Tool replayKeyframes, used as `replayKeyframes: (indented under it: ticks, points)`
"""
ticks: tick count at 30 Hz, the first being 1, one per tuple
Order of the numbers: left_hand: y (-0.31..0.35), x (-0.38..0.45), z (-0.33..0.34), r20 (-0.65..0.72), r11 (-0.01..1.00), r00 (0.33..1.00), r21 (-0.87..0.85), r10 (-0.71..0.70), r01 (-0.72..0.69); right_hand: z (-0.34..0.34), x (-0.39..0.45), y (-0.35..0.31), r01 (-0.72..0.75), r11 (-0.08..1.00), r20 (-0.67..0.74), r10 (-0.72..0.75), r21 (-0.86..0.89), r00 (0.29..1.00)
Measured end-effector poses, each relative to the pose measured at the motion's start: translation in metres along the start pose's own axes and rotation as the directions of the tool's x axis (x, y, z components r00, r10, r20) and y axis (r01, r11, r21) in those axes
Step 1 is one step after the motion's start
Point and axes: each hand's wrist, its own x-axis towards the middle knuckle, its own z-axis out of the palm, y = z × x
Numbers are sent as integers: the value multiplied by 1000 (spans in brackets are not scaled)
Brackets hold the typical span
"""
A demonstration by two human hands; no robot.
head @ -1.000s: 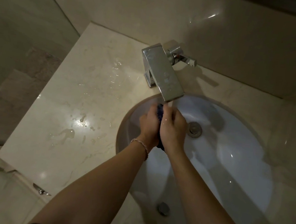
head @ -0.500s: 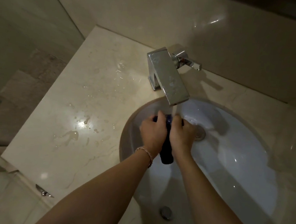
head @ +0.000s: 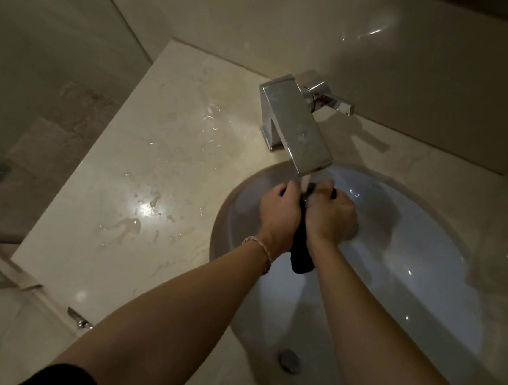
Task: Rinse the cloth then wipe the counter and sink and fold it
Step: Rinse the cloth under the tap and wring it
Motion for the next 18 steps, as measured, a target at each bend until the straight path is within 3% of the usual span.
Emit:
replayKeyframes:
  ticks: [3,6,11,15,18]
  points:
    - [9,11,-11,10,996,999,76,46,-47,3,-26,-5,119,990,91,-125,75,988]
    - [11,6,-12,39,996,998,74,52,-55,1,-31,-1,154,981,28,-158,122,987]
    - [-1,-13,1,31,990,992,-77,-118,120,-7,-1,1,41,995,48,-37,-93,998]
    - [-3,-6,-6,60,967,972,-101,-228,233,-8,-11,15,1,995,105,-11,95,994]
    - [-7,-1,-18,83,935,937,-78,-340,346,-14,-19,18,68,983,148,-94,171,985]
